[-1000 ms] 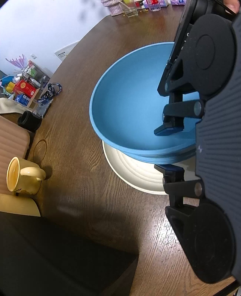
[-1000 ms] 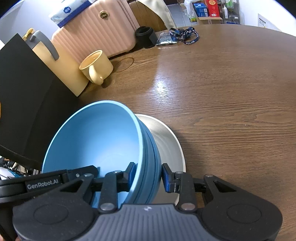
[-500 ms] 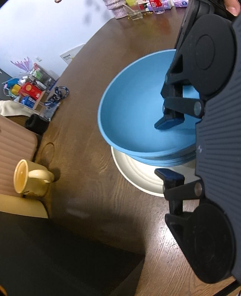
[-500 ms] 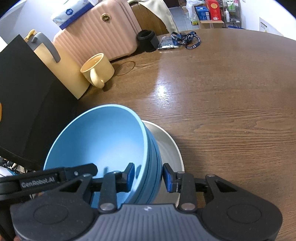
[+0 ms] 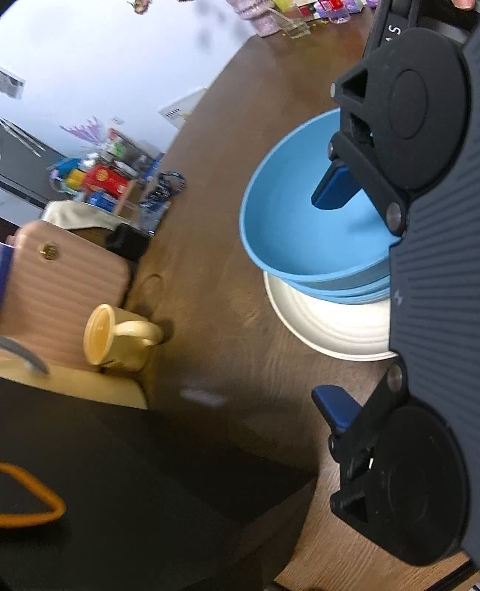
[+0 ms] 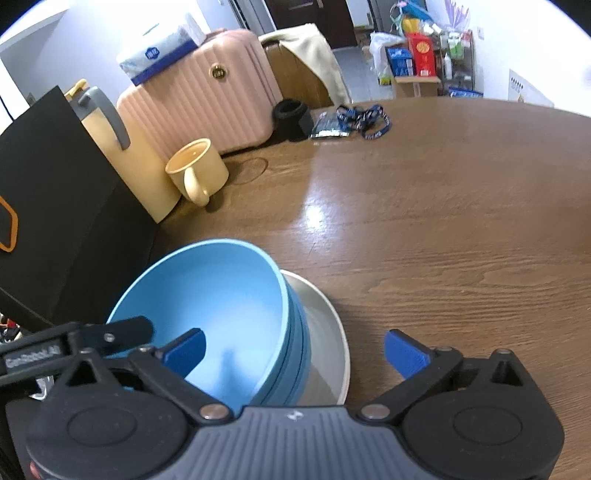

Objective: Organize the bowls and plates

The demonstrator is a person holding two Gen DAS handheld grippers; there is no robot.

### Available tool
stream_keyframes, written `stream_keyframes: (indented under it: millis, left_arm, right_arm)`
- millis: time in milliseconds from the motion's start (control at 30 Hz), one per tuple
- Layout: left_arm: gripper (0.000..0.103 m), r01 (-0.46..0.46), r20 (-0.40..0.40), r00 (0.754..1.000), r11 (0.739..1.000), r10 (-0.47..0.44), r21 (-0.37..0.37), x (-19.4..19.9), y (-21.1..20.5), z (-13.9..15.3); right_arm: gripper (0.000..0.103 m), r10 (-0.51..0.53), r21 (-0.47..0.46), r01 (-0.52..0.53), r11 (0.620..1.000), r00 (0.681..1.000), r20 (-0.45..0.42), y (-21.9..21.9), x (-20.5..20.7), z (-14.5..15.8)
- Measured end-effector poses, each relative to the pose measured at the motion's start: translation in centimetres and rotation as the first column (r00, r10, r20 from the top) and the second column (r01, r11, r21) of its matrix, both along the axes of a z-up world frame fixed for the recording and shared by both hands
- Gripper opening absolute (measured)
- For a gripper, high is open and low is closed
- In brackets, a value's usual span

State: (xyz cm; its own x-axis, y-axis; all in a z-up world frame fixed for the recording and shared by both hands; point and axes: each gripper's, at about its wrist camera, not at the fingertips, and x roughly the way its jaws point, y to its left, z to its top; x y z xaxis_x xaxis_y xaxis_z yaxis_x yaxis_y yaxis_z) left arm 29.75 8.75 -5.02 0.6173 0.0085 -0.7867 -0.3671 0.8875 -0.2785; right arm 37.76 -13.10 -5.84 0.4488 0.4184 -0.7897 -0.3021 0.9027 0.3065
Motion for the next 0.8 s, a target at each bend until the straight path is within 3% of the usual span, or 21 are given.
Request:
stream_keyframes:
  millis: [400, 800]
  left_arm:
    - [0.103, 0.020, 0.090, 0.996, 0.997, -0.027, 0.080, -3.3, -0.7, 1.9]
    - [0.103, 0.011, 0.190, 0.981, 0.988, -0.041, 0.154, -7.1, -3.1, 4.1]
  right_arm:
    - [0.103, -0.027, -0.028, 0.031, 0.999, 0.992, 0.126, -1.2, -3.5, 2.6]
    - [0.103, -0.026, -0.040, 0.039, 0.998, 0.960, 0.278, -4.0, -8.3, 5.0]
